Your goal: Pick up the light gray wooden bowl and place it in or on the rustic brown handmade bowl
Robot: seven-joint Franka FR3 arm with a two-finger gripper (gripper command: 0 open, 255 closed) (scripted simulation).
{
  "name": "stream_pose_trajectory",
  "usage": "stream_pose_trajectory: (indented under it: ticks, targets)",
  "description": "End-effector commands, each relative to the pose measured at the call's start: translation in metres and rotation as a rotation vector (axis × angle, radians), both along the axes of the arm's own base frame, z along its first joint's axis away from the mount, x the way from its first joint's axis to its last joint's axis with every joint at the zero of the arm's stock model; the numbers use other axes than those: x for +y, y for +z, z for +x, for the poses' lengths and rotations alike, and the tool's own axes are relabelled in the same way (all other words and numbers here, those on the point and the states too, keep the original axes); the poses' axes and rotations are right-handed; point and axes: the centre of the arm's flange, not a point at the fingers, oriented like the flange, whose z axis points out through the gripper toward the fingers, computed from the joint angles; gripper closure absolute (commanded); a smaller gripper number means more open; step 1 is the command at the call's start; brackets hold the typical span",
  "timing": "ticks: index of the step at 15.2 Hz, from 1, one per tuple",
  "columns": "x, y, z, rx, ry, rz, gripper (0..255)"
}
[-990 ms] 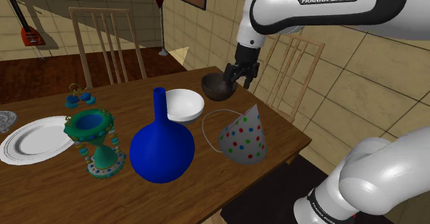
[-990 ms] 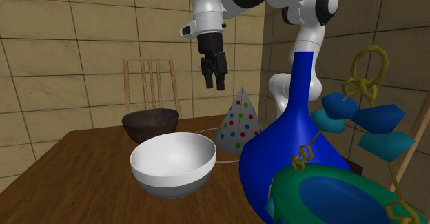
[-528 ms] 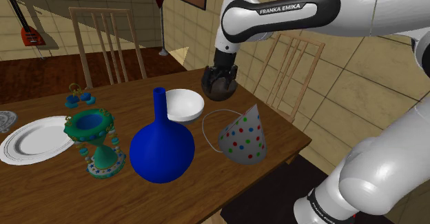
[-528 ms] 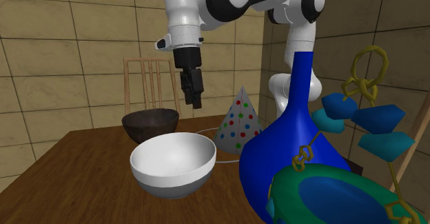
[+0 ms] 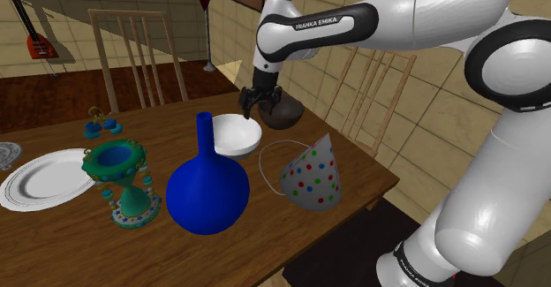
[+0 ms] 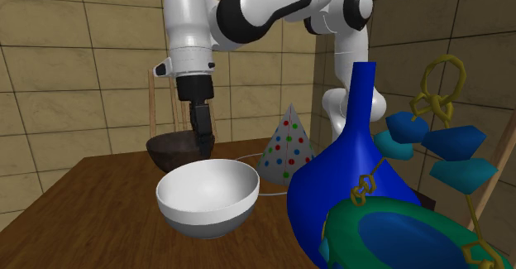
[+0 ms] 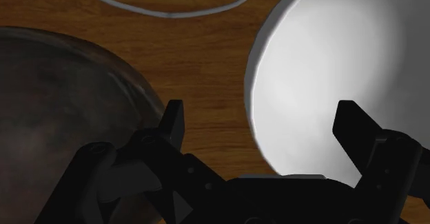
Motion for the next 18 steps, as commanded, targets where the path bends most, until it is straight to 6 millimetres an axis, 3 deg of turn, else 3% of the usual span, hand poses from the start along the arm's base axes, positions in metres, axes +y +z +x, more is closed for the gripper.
stream_pose_trajectory:
  ticks: [1,6,13,14,18]
  targets:
    - [0.001,-0.01,0.003,-0.001,0.0,0.0,0]
    - [0.004,-0.034,0.002,-0.001,0.0,0.0,0]
    - [0.004,-0.034,0.002,-0.001,0.0,0.0,0]
    - [0.002,-0.035,0.004,-0.001,0.0,0.0,255]
    - [-0.003,-0.034,0.001,-0.001,0.0,0.0,255]
